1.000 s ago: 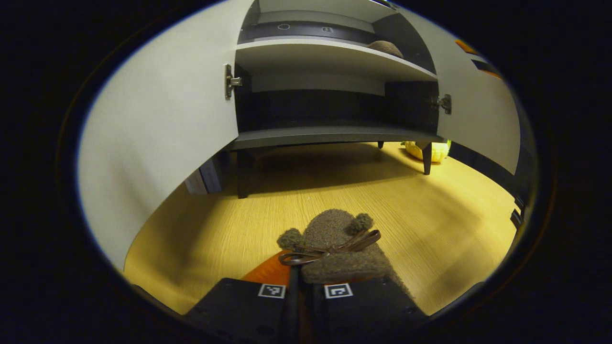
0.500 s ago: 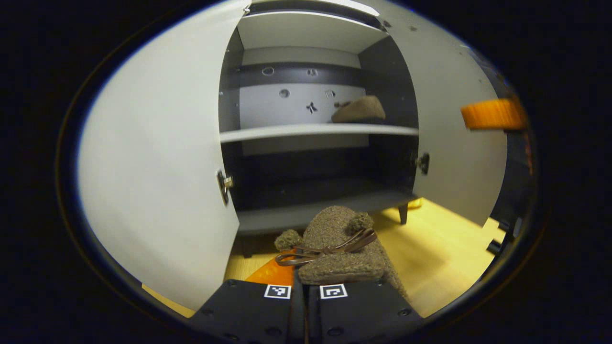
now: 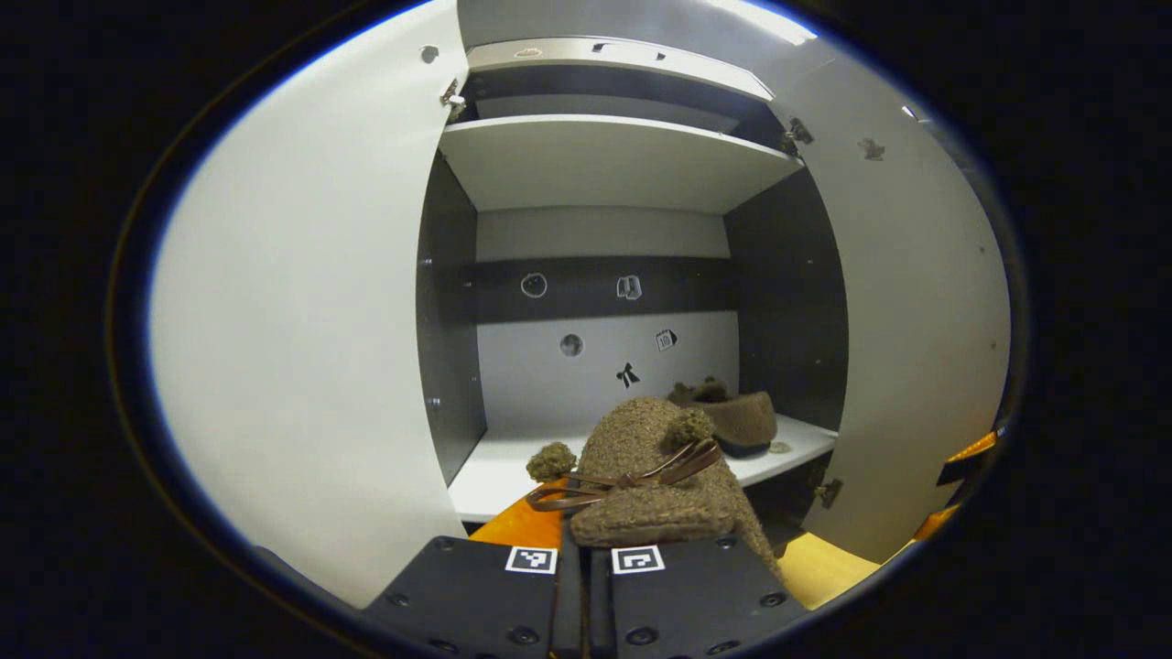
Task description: Grab one shoe with the right hand and put it into the shoe cabinet, grab the other shoe with the left hand and put it into the shoe cabinet; then close the right door with the right hand and the left door with the left hand.
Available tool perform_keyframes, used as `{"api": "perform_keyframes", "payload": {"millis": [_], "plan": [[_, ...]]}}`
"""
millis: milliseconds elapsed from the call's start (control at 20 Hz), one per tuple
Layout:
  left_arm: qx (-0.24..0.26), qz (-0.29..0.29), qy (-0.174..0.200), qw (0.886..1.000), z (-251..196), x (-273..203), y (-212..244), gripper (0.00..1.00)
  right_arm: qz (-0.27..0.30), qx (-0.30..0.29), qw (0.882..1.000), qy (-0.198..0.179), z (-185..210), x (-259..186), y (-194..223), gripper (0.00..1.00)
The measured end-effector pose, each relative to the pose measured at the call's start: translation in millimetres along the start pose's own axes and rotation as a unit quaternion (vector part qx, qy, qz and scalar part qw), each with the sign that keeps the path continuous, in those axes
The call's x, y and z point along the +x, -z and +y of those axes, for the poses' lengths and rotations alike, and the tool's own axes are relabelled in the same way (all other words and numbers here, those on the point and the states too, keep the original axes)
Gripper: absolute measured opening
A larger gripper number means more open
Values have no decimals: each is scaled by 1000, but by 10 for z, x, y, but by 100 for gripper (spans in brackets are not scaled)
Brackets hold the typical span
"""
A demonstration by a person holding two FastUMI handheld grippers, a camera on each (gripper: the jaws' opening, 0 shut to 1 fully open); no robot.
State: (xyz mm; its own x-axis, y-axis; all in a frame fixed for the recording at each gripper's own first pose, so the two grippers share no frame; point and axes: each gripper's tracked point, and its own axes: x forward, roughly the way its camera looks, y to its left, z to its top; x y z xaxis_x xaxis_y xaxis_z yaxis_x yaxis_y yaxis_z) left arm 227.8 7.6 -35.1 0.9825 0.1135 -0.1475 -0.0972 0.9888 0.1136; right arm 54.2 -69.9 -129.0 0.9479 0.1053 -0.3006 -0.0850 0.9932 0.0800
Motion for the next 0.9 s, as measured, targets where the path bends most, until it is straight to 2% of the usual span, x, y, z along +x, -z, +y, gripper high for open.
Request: {"api": "perform_keyframes", "payload": {"millis": [100, 150, 350, 550, 650, 800, 900], "plan": [[31, -5, -11, 999, 27, 222, -201, 5, 8, -15, 1000, -7, -5, -7, 9, 99], [37, 1, -13, 999, 40, 364, -270, 7, 10, -18, 1000, -11, 2, -2, -4, 99], [4, 11, -5, 1000, 115, 967, -474, 9, 0, -14, 1000, -25, 35, 49, -136, 98], [21, 36, -18, 999, 243, 1563, -482, 7, -9, -27, 999, -35, 55, 142, -237, 99], [19, 54, -15, 998, 254, 1873, -365, 7, -10, -23, 999, -41, 68, 184, -250, 99], [65, 109, -23, 992, 310, 2218, 42, 7, -1, -28, 999, -46, 47, 266, -215, 99], [53, 137, -23, 989, 291, 2398, 348, 8, 5, -28, 998, -49, 32, 300, -185, 99]]}}
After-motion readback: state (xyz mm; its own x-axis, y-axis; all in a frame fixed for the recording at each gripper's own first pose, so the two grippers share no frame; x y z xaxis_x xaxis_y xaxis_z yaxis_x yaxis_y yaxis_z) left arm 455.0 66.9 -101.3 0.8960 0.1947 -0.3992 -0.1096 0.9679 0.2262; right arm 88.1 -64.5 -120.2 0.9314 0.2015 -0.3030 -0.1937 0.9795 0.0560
